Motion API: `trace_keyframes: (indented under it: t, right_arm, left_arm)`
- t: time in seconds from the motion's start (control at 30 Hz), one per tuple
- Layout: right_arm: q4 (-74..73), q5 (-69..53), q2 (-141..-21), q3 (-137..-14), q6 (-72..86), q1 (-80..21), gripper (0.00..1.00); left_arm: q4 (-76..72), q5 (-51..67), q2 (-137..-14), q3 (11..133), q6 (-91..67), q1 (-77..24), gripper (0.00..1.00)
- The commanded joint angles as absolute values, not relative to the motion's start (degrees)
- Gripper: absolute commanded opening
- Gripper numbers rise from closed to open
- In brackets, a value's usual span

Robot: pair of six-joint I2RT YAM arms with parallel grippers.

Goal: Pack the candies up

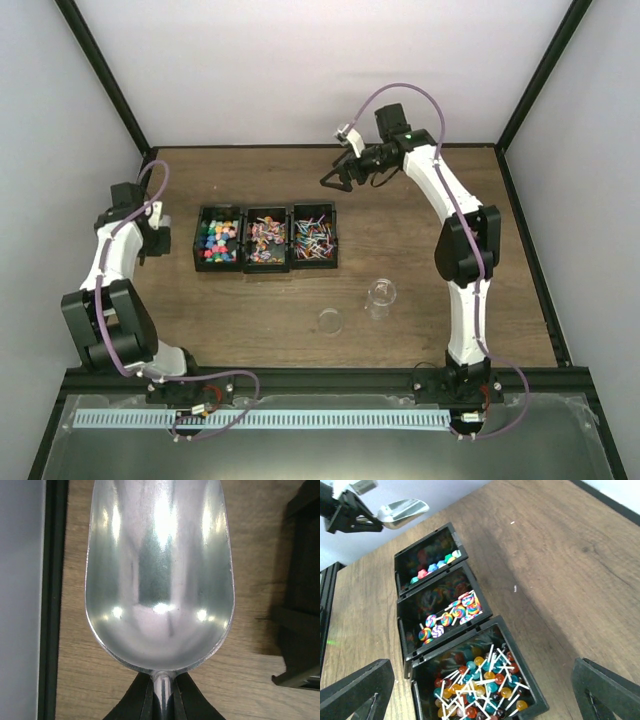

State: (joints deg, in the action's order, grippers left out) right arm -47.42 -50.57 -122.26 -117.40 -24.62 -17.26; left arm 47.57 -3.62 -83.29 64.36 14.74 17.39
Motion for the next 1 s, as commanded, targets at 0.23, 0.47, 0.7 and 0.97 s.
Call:
trace_keyframes:
  t: [0.23, 0.47, 0.7, 0.97]
  right_arm:
    - [-55.1, -50.9, -122.8, -119.8, -30.1, -18.9, 0.99]
    - [-55.8, -51.0, -121.7, -117.3, -31.2, -18.8, 1.0]
    - [-55.6, -51.3, -121.2, -116.5, -30.9, -18.3, 1.0]
    - [-55.5, -51.5, -121.3, -115.9, -30.9, -17.7, 1.0]
  left_arm:
    - [32.4, 5.1, -89.4, 56.7, 23.7, 17.4, 0.04]
    - [26.7, 10.5, -92.0, 55.8, 22.2, 15.2, 0.04]
    - [21.1, 14.4, -93.1, 53.3, 18.6, 13.8, 0.04]
    - [20.4, 16.5, -96.4, 55.9, 17.8, 9.4, 0.04]
